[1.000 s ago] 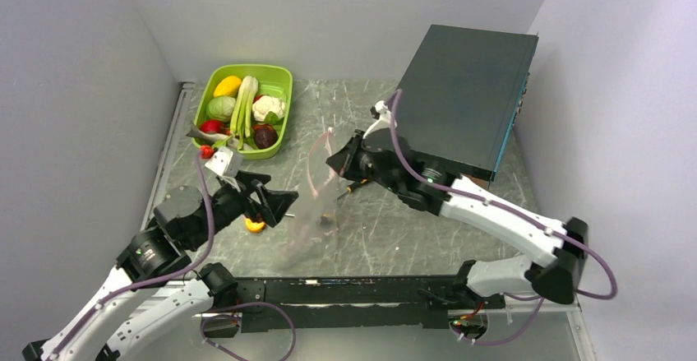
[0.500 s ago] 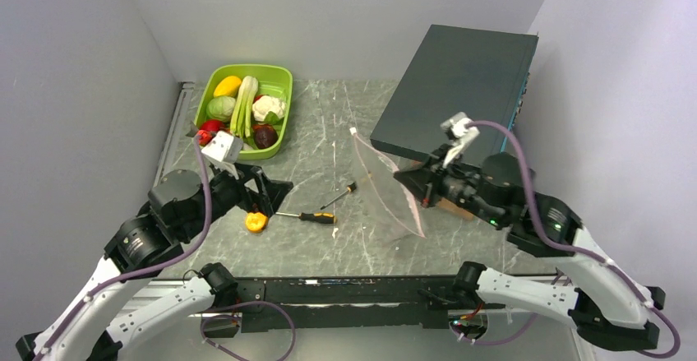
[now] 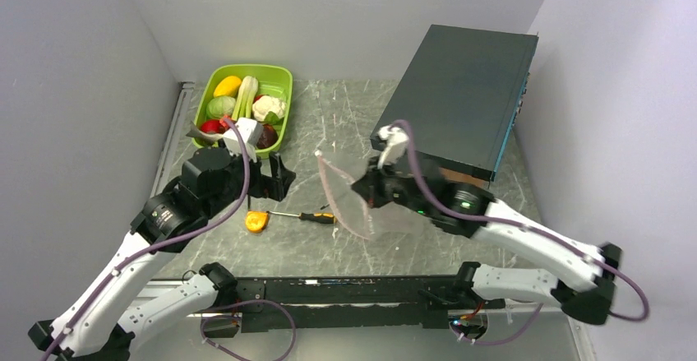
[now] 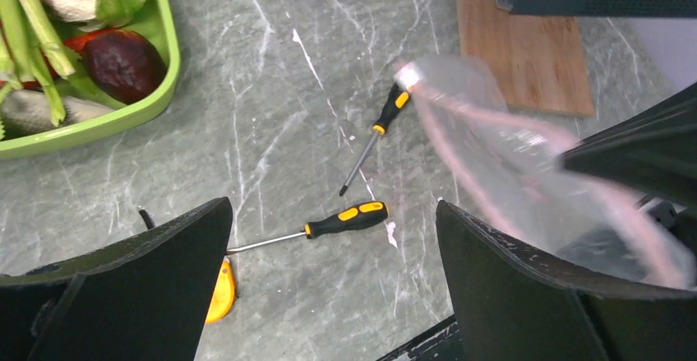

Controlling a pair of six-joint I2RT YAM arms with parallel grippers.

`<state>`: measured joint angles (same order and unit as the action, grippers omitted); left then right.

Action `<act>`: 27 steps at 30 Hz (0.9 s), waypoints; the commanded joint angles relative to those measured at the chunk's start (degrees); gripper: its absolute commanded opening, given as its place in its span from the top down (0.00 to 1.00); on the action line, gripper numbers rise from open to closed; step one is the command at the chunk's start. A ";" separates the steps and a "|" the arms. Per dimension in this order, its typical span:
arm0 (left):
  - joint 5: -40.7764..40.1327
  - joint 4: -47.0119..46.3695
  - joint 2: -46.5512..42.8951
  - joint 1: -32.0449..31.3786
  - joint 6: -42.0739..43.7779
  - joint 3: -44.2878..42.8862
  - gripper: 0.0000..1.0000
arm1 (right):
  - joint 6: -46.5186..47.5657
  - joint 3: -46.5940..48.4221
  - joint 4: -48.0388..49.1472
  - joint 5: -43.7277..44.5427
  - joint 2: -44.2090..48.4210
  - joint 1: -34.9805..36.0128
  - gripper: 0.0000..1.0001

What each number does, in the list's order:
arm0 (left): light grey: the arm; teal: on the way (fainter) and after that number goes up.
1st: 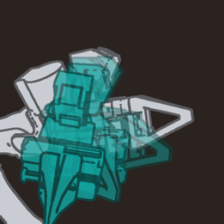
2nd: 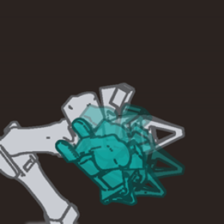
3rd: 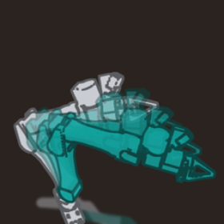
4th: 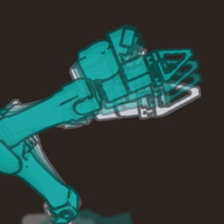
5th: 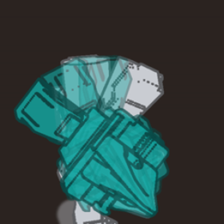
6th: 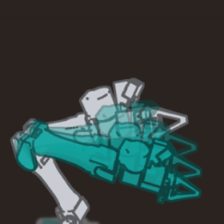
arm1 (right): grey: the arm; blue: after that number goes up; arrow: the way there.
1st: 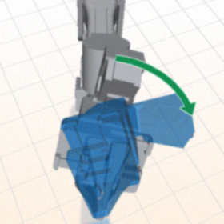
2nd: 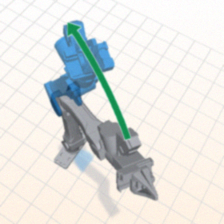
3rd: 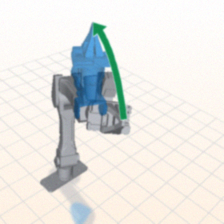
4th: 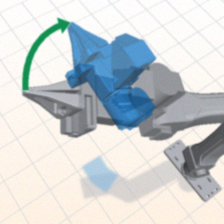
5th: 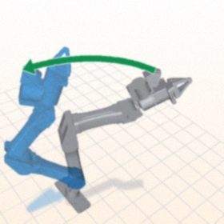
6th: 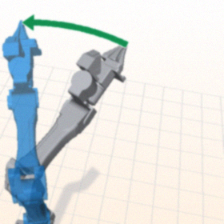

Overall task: Place the food in the zip-top bag and seal the zipper
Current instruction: Adjust the zipper on the food storage bag, then pick up the fake vegetable from the bin.

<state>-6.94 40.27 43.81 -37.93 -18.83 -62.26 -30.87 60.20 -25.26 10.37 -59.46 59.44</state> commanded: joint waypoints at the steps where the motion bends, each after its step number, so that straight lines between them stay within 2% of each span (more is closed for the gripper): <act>1: 6.69 -1.39 0.06 6.86 2.21 -2.28 0.00 | -5.29 0.22 14.87 2.64 -6.11 1.16 1.00; 6: 16.12 -5.36 1.34 13.87 2.83 1.03 0.00 | -7.44 0.30 17.29 3.20 -9.73 1.04 1.00; 11: 17.68 -9.35 5.12 19.69 -0.11 1.81 0.00 | -9.31 1.35 16.55 7.63 -10.64 0.89 1.00; 15: 19.67 -14.66 8.82 25.20 -3.56 1.99 0.00 | -10.88 6.69 9.77 13.11 -13.70 0.94 1.00; 20: 12.51 -18.36 15.02 29.42 -6.04 0.41 0.00 | -9.68 7.00 10.04 12.62 -13.84 0.95 1.00; 27: -2.55 -28.40 24.58 30.94 4.48 -0.17 0.00 | -7.13 6.68 8.55 13.50 -12.52 1.05 1.00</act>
<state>0.56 21.50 64.18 -7.86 -21.21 -60.36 -39.51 64.88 -16.25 21.43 -73.71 60.42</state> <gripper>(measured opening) 0.996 0.009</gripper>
